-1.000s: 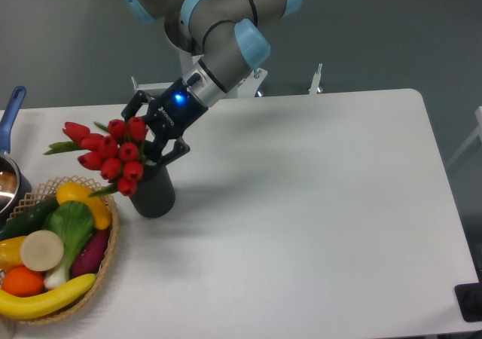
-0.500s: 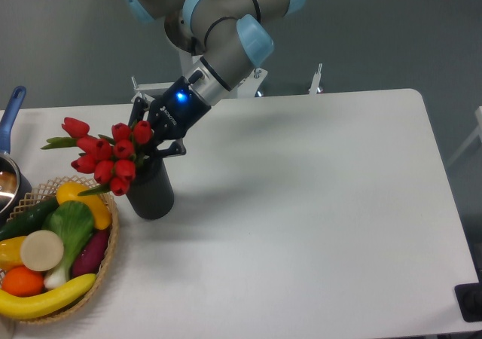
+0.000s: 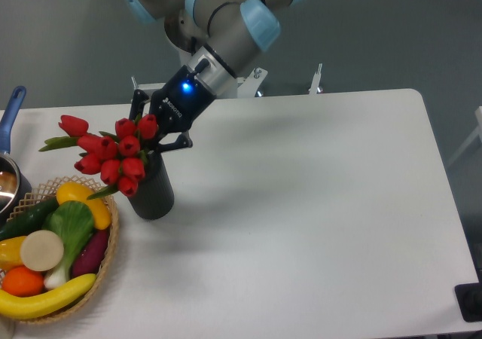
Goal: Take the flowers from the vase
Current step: 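Lift the gripped tulips straight up out of the black vase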
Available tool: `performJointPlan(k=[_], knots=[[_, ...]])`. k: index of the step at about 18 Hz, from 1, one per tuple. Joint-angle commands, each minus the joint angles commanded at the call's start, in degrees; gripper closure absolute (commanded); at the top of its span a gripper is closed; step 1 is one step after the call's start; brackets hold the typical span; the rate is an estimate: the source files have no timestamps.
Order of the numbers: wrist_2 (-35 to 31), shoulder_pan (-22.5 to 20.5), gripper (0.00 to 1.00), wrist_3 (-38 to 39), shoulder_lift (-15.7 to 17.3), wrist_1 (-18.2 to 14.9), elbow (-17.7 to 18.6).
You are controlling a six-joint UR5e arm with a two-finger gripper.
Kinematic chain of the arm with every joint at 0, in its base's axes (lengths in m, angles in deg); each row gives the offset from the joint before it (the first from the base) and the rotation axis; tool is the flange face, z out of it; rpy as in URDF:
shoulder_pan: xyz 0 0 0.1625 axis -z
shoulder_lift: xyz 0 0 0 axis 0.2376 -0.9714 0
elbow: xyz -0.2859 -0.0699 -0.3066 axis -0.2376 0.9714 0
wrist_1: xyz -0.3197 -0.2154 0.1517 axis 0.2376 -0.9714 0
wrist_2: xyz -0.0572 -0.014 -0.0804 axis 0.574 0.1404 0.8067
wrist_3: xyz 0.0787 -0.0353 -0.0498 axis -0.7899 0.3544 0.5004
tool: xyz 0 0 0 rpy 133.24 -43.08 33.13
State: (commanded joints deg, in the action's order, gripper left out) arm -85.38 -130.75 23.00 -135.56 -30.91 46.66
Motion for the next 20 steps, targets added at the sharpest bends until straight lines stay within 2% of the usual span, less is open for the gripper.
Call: performJointPlan(k=[13, 17, 20], knots=[[1.2, -2.2, 1.00, 7.0, 2.3, 0.0, -3.5], [3.8, -3.6, 1.00, 12.6, 2.3, 0.0, -5.5], [4.5, -4.2, 1.00, 13.1, 2.7, 0.0, -6.1]])
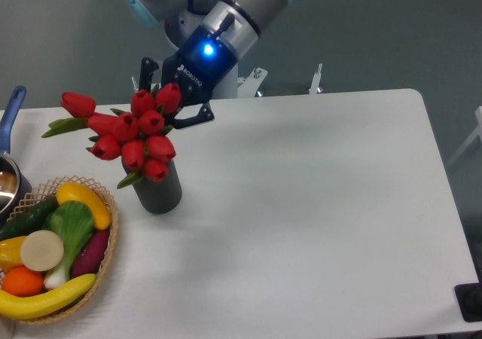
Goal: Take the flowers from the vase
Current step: 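Lift the gripped tulips straight up out of the black vase, then carry the tulip bunch away from the vase over the open table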
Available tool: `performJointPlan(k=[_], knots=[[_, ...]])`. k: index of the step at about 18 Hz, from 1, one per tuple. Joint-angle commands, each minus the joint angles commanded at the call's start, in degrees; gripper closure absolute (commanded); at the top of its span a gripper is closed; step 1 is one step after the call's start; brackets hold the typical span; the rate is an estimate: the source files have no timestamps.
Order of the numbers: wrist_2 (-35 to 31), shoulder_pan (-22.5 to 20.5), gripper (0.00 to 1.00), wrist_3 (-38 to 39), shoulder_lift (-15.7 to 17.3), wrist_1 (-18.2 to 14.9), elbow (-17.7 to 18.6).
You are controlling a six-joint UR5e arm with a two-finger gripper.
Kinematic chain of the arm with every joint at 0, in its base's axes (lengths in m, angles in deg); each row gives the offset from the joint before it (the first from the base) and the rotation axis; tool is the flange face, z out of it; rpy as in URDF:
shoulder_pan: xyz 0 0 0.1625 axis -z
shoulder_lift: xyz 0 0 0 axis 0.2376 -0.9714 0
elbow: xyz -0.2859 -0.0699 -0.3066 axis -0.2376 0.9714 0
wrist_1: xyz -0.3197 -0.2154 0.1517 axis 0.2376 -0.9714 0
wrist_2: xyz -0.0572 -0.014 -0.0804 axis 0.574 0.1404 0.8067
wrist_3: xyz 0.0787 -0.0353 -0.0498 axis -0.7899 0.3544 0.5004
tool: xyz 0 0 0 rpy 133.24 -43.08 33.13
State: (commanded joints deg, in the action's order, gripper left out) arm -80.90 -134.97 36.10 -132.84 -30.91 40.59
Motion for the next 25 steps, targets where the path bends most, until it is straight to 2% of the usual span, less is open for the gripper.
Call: performJointPlan(k=[5, 9, 12, 13, 15, 18, 20, 25], knots=[[1.9, -1.6, 1.00, 2.5, 1.5, 0.0, 0.0], [4.0, -3.8, 1.00, 6.1, 2.0, 0.0, -1.5], [3.9, -4.7, 1.00, 5.7, 1.9, 0.0, -2.3], [3.8, -6.2, 1.00, 4.6, 1.9, 0.0, -3.2], [3.4, -8.1, 1.00, 1.9, 1.0, 0.0, -4.9], [2.2, -9.8, 1.00, -2.6, -2.4, 0.0, -7.8], [-2.0, -10.7, 1.00, -5.7, -4.1, -0.1, -9.5], [-21.0, -11.5, 1.00, -8.3, -7.0, -0.3, -13.1]])
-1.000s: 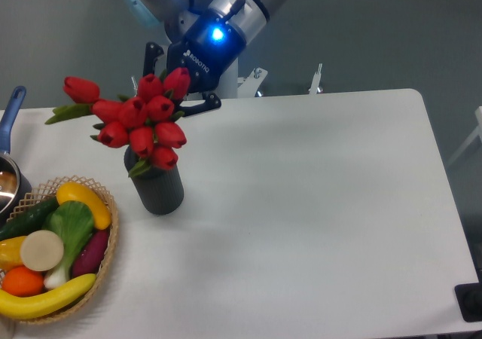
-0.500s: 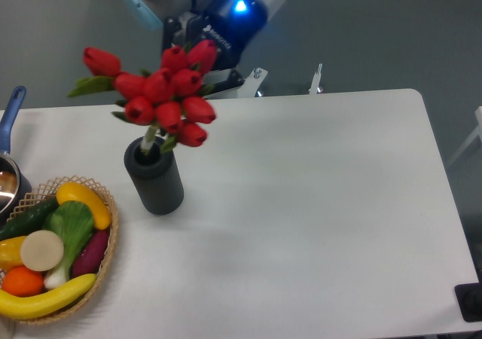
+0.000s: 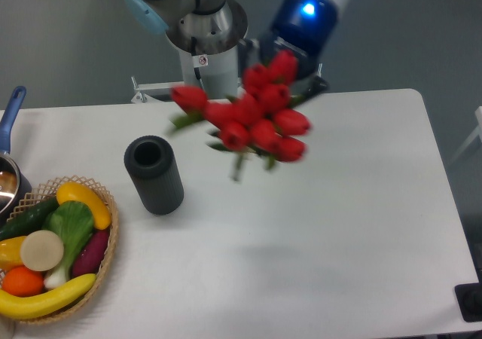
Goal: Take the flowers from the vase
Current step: 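Carry the tulip bunch away from the vase over the open table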
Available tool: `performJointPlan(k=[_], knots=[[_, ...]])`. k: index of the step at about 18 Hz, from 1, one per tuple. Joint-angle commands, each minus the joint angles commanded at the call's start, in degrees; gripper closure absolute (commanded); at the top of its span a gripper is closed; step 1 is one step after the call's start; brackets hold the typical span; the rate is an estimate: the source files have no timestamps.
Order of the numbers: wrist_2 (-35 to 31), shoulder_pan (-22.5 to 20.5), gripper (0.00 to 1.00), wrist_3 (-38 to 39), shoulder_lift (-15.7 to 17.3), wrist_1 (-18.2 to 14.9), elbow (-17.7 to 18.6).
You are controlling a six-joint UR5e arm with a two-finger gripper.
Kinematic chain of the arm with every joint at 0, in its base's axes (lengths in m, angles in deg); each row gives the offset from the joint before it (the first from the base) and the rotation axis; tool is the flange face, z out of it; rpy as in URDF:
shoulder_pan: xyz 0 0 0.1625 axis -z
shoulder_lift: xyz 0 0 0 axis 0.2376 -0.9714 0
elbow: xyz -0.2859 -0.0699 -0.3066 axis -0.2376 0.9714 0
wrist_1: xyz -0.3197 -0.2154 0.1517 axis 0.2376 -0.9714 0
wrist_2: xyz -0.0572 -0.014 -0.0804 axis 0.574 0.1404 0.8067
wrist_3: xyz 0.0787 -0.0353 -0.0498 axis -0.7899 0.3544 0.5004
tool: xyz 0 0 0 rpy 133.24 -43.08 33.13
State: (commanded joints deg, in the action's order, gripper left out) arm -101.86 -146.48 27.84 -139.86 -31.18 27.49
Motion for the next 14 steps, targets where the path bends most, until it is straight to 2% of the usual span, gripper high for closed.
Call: performJointPlan(k=[5, 10, 14], knots=[[-13.5, 0.0, 1.00, -3.3, -1.4, -0.3, 0.8], [-18.5, 0.0, 1.00, -4.8, -2.7, -0.5, 1.0], [-26.7, 0.2, 1.00, -10.1, -3.3, -5.1, 1.2]])
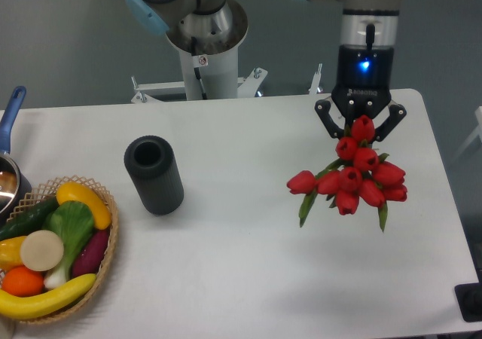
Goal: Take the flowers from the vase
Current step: 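Carry the tulip bunch away from the vase over the open table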
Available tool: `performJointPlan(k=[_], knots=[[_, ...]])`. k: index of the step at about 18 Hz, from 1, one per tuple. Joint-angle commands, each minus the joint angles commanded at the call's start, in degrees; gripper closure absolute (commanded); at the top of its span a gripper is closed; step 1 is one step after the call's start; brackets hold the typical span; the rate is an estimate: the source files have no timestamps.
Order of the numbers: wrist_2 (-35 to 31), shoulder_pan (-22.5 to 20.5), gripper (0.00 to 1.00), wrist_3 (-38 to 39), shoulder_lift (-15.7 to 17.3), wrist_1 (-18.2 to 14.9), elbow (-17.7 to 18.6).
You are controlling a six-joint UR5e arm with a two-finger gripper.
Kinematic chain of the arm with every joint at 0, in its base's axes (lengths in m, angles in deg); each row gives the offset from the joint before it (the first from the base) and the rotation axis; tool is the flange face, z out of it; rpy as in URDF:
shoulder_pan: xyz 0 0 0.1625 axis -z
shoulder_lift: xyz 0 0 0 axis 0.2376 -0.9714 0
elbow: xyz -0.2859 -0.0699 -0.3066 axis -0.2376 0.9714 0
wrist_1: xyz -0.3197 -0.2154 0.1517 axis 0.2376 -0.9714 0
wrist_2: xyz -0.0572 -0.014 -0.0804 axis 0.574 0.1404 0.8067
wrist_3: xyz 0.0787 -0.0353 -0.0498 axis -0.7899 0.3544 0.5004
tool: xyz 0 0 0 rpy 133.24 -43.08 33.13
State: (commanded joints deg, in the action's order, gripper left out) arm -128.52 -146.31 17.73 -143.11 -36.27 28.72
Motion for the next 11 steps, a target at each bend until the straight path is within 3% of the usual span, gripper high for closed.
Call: performJointPlan(k=[8, 11], knots=[[-8.8, 0.4, 1.00, -0.2, -3.5, -1.0, -1.4], [-12.8, 0.9, 1.00, -0.2, -3.7, -4.3, -2.5]])
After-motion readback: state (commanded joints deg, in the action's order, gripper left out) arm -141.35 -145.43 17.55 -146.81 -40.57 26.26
